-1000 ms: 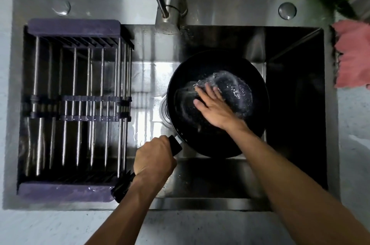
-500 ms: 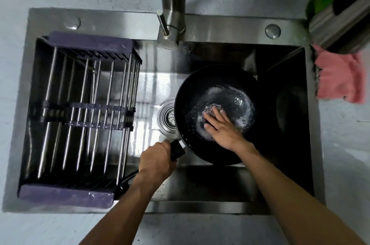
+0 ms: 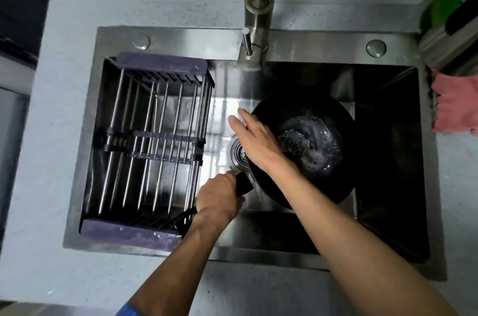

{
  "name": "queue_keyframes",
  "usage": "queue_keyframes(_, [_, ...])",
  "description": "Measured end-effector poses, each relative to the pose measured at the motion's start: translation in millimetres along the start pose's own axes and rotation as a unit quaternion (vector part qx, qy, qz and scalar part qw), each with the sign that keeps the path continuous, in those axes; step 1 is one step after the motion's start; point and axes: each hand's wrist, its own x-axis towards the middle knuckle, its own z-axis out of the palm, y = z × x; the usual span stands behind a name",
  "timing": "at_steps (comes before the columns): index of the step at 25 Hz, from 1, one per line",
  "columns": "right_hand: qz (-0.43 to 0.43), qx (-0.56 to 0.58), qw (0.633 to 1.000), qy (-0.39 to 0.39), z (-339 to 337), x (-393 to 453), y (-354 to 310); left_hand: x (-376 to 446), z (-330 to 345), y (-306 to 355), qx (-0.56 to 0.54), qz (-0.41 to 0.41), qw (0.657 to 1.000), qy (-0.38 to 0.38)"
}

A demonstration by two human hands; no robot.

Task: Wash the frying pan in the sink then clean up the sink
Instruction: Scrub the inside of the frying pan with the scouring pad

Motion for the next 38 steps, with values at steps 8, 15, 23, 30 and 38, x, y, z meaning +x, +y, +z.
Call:
queue_keyframes(8, [-0.065, 0.092, 0.986, -0.127, 23.0, 4.8, -77.0, -7.1, -14.4, 0.0, 0.017, -0.009, 1.0, -0.011])
queue_keyframes(15, [-0.109, 0.147, 0.982, 0.038, 14.3, 8.7, -50.3, -4.1, -7.4, -3.1, 0.021, 0.005, 1.0, 0.015])
queue_keyframes(23, [0.106, -0.079, 0.989, -0.062, -8.8, -18.1, 122.7, -38.4, -16.6, -27.2, 0.01, 0.009, 0.999, 0.029])
queue_keyframes(30, [0.136, -0.347, 0.927, -0.032, -14.4, -14.5, 148.7, 3.1, -87.6, 21.2, -0.295, 0.128, 0.905, 0.28])
queue_keyframes(38, [0.13, -0.392, 0.91, -0.046, -21.6, -20.8, 151.2, 64.6, -172.5, 54.3, -0.359, 0.15, 0.832, 0.395])
